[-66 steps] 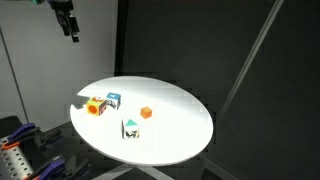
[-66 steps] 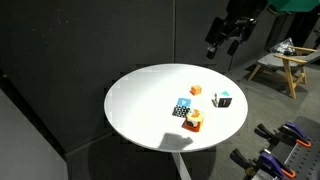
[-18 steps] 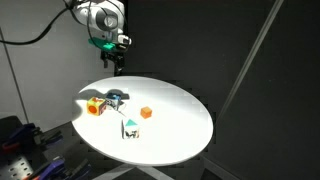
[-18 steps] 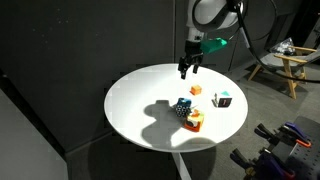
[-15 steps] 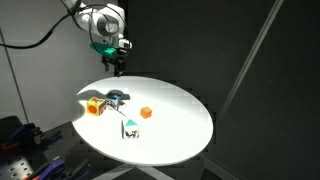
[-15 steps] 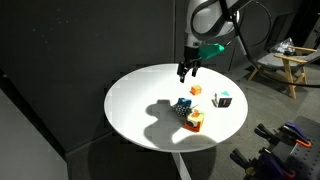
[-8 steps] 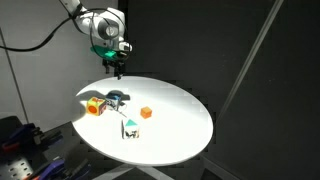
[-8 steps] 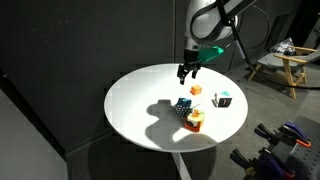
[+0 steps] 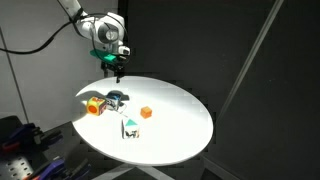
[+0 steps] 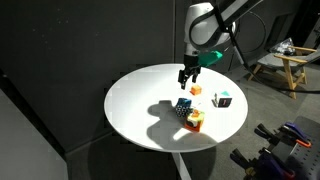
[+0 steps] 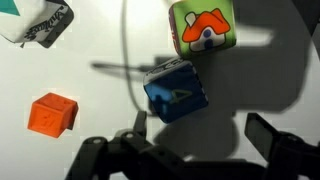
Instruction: Stack the soft blocks into a pyramid
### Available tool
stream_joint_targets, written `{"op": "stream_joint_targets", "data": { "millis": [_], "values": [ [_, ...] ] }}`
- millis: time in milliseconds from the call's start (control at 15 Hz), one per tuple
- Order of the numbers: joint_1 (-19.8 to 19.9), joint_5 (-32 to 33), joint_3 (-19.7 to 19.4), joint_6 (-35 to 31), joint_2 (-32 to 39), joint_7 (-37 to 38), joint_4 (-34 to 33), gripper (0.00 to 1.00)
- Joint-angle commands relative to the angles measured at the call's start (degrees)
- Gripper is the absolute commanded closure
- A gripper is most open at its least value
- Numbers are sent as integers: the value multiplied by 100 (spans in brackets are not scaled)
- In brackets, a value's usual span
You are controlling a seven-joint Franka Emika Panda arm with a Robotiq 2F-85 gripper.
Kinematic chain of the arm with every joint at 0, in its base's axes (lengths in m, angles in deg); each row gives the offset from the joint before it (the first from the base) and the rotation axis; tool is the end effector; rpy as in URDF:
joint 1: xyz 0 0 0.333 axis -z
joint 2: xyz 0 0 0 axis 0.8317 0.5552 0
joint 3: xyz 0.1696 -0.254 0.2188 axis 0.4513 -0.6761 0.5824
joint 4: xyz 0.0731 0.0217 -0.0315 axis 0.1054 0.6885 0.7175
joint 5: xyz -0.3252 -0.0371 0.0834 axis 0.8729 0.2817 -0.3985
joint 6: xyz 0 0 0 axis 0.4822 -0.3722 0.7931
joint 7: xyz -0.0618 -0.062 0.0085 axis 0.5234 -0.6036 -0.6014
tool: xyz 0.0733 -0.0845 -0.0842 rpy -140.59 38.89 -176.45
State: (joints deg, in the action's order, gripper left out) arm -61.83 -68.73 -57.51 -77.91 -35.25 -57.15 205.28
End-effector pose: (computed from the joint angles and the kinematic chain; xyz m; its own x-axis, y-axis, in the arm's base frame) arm 0.5676 0.0976 0.3431 0.9899 0.1421 0.0018 0.1420 -0.9895 -0.0262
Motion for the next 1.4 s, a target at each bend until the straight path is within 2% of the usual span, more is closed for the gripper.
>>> {"op": "stream_joint_targets", "data": {
  "millis": [0,467,1333],
  "values": [
    [-13,211,6,29,255,-320,-131,0],
    [-16,567,2,-50,651,-761,-316,0],
    [68,482,86,-51,1653,-1326,-1142,0]
  ]
}}
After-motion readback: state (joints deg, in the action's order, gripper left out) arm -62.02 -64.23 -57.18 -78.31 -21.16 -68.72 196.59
